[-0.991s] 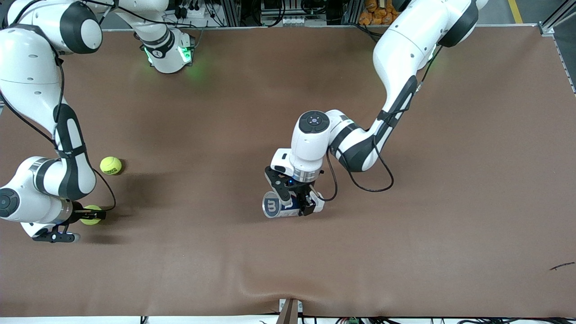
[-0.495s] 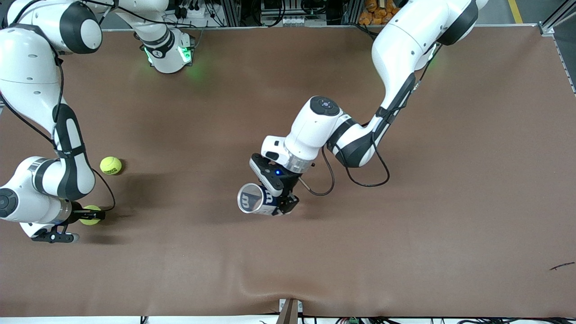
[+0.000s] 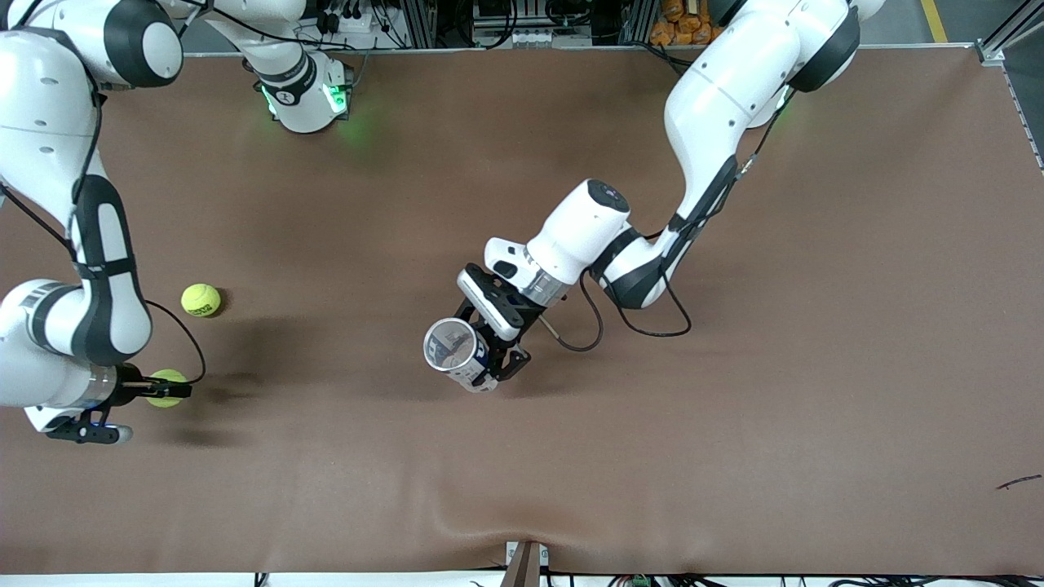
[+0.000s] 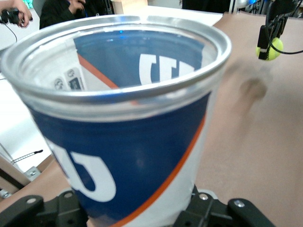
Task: Insert tennis ball vertically with right arm
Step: 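Hold the can upright with the left gripper while the right gripper grasps a ball, then carry the ball with the right gripper and drop it into the can, then move the right gripper back and grasp the second tennis ball, then carry the second ball with the right gripper and drop it into the can, then withdraw the right gripper while the left gripper sets the can down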
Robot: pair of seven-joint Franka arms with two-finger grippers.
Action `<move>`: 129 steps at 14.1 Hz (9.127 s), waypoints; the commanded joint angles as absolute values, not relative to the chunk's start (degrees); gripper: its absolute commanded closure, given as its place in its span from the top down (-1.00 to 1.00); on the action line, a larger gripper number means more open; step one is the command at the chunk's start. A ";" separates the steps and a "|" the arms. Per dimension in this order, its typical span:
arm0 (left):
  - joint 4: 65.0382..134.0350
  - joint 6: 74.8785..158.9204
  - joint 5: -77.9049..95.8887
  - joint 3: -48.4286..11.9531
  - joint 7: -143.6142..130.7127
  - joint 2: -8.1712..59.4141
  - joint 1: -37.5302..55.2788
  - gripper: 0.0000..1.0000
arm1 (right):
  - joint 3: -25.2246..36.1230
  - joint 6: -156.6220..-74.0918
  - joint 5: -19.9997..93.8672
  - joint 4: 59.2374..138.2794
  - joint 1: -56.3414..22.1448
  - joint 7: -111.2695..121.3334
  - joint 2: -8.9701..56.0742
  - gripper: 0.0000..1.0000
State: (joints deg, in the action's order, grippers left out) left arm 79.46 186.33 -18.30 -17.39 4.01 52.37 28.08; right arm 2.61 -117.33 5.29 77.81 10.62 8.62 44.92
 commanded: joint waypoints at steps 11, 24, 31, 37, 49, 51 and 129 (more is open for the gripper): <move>79.80 202.06 -17.58 -17.40 -0.97 63.54 27.69 0.44 | 2.37 -104.67 11.43 76.21 -6.92 -30.19 30.94 0.11; 79.98 200.74 -18.02 -16.17 0.00 63.63 29.44 0.45 | 2.64 -123.31 13.89 74.71 -29.61 -74.35 34.28 0.26; 79.98 200.83 -18.11 -16.17 -0.18 63.55 30.14 0.45 | 2.81 -123.31 13.71 75.41 -33.22 -75.85 35.16 0.39; 80.42 200.83 -18.11 -16.17 0.00 63.63 30.23 0.45 | 2.90 -122.43 13.01 76.03 -33.66 -75.67 35.07 1.00; 80.42 200.92 -18.11 -16.17 0.09 63.63 30.32 0.63 | 3.25 -99.92 5.45 88.02 -16.72 -41.26 28.50 1.00; 80.42 200.92 -18.11 -16.17 0.09 63.63 30.32 0.64 | 3.25 -103.16 2.13 96.29 -13.29 -36.23 24.28 1.00; 80.42 201.18 -17.31 -14.94 -1.57 63.11 30.59 1.00 | 3.25 -108.75 10.20 74.88 -24.19 -48.83 34.37 1.00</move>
State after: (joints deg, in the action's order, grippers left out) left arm 80.10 201.14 -18.10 -15.53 -0.27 63.75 30.22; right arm 4.07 -113.50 10.86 74.84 -28.61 -57.31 35.25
